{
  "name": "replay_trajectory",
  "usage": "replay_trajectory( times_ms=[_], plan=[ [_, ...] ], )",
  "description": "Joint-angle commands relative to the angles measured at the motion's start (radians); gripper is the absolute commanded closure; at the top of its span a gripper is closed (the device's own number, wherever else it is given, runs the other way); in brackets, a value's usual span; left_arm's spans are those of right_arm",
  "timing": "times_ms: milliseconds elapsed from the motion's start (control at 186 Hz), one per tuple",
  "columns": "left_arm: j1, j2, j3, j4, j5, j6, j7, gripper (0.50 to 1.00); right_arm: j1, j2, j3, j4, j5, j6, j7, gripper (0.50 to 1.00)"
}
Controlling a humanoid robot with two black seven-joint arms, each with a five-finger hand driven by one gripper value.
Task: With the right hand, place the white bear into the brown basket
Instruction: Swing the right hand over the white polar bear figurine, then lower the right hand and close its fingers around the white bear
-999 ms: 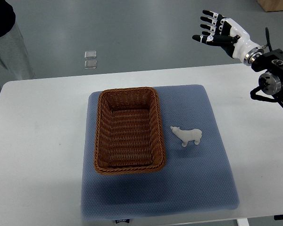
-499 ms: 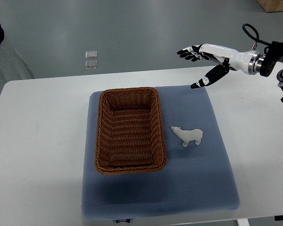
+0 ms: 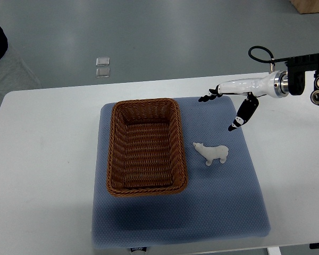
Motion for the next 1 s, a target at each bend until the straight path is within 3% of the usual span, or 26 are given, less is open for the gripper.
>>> replay_trajectory(
  times_ms=[0,344,827,993],
  plan=[
    [0.000,0.000,0.000,0.000,0.002,0.001,0.000,0.500,-0.006,0.008,-0.004,0.009,0.001,0.020,-0.031,0.583],
    [0.000,0.000,0.000,0.000,0.000,0.001,0.000,0.500,-0.073,0.023,-0.004,0.043,0.118,0.032,-0.126,0.585],
    [0.000,0.000,0.000,0.000,0.000,0.001,0.000,0.500,-0.144,0.092,-0.002,0.041,0.130,-0.020,-0.135,0.599],
    [0.000,0.000,0.000,0.000,0.000,0.001,0.000,0.500,-0.150,0.100,-0.004,0.036,0.093,-0.052,-0.135,0.630]
  ],
)
